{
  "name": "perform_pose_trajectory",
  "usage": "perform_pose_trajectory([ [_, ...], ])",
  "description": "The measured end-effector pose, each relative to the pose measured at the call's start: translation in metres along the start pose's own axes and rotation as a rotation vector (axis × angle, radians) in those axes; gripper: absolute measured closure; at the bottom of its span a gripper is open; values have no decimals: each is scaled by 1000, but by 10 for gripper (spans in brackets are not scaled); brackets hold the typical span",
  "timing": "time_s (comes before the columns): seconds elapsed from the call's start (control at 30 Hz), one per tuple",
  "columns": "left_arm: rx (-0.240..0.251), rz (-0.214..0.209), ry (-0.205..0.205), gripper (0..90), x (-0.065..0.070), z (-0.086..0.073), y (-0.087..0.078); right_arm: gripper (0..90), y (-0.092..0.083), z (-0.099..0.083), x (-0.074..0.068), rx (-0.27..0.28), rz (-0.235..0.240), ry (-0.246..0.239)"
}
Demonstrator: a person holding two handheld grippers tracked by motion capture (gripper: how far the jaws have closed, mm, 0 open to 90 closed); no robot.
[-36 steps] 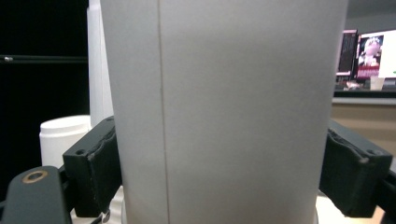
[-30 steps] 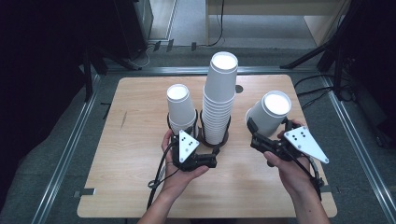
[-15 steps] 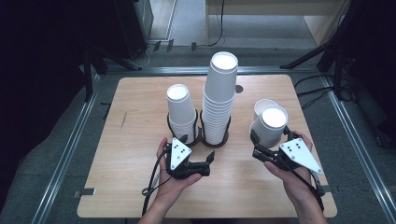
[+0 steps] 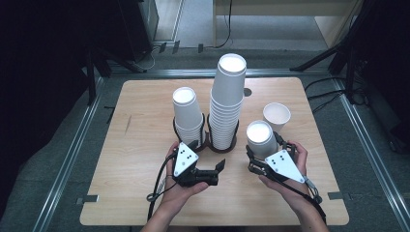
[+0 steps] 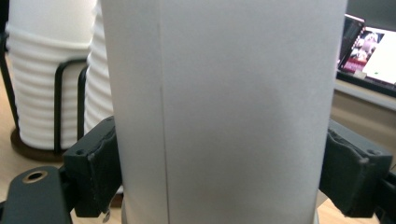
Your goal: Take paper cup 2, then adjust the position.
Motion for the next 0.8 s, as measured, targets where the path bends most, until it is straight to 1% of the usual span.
perform_pose_trajectory([
  [0.03,1,-8,-19,0,0,1,0,125,0,-2,-2,-7,5,-15],
  [0.07,2,-7,-22,0,-1,1,0,125,0,-4,-3,-13,6,-22],
  [0.13,1,-7,-13,0,-2,2,0,125,0,-7,-5,-21,11,-39],
  [0.17,1,-7,-13,0,-2,2,0,125,0,-7,-5,-21,11,-39],
  [0.2,-3,-13,-13,0,-2,2,1,125,0,-10,-5,-27,14,-59],
  [0.27,-4,-20,-19,0,0,1,2,125,-1,-11,-5,-30,13,-73],
  [0.37,-12,-32,-12,0,3,-1,3,125,-1,-14,-3,-38,9,-80],
  [0.43,-18,-42,-10,0,5,-2,4,125,-1,-16,-4,-45,17,-80],
  [0.5,-14,-53,-36,0,5,-1,3,125,-1,-18,-6,-55,22,-88],
  [0.53,-13,-53,-39,0,4,-1,3,125,-1,-19,-7,-58,27,-99],
  [0.6,-11,-49,-35,0,3,0,3,125,0,-22,-10,-64,34,-109],
  [0.73,-13,-53,-34,0,3,0,3,125,0,-24,-13,-69,42,-134],
  [0.8,-16,-63,-28,0,5,-1,3,125,0,-24,-15,-68,48,-150],
])
Point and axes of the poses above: each handheld gripper's, and its own axes: y roughly forward along the jaws, z roughly out of its top, x roughly to its right, the point moved 9 cm from there along y, roughly forward along the jaws, and after that the axes turned 15 degrees about x, right-handed, at the moved point
